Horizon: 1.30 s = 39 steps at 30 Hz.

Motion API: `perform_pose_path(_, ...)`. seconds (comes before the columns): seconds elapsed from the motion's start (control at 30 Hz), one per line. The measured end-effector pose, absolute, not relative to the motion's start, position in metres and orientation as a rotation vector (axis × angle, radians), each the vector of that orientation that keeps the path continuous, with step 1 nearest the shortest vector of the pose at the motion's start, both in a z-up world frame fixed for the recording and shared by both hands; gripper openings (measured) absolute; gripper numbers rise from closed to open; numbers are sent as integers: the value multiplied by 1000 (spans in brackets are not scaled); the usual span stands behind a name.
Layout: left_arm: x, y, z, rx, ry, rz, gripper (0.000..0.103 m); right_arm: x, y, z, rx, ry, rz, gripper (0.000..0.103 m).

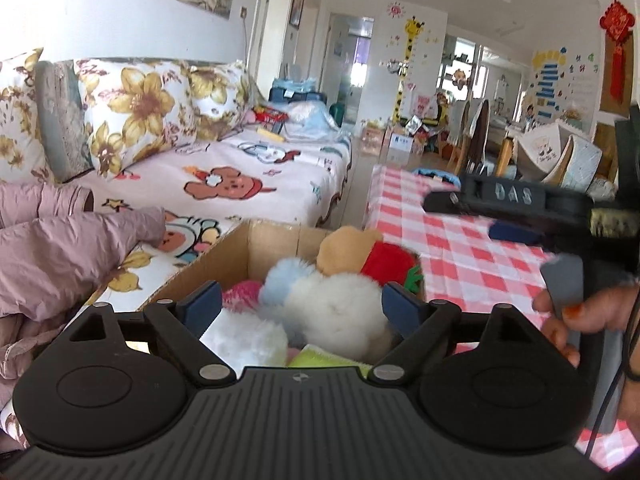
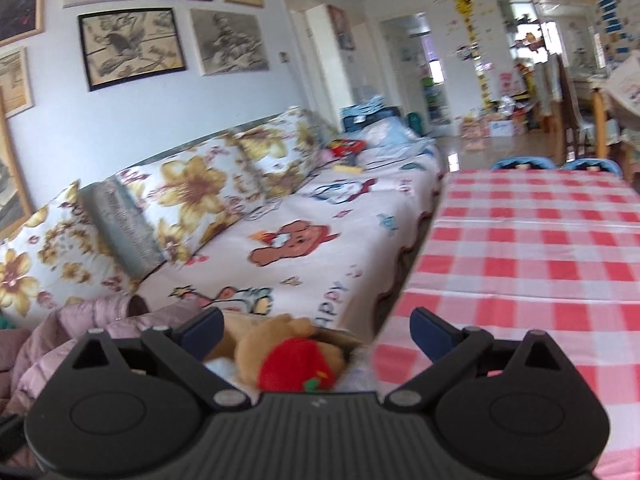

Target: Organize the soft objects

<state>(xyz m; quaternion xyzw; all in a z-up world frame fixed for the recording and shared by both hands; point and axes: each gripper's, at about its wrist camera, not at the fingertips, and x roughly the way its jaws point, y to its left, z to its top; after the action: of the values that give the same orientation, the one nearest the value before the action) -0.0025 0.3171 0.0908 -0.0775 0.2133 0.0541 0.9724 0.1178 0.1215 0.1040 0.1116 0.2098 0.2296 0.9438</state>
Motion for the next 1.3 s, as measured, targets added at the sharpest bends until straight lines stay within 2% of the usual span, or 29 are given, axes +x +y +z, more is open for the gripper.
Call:
perform_pose_path(0.3,-13,308,105,-156,392,104,103,78,86,102,209,422,336,102)
perform_pose_path(0.73,-45,294,97,-95,429,79,103,8,63,90,141,439,170,102)
perform_pose_path(1.3,-85,293,94,-30,467,3,103,-93,72,88,107,405,157,102)
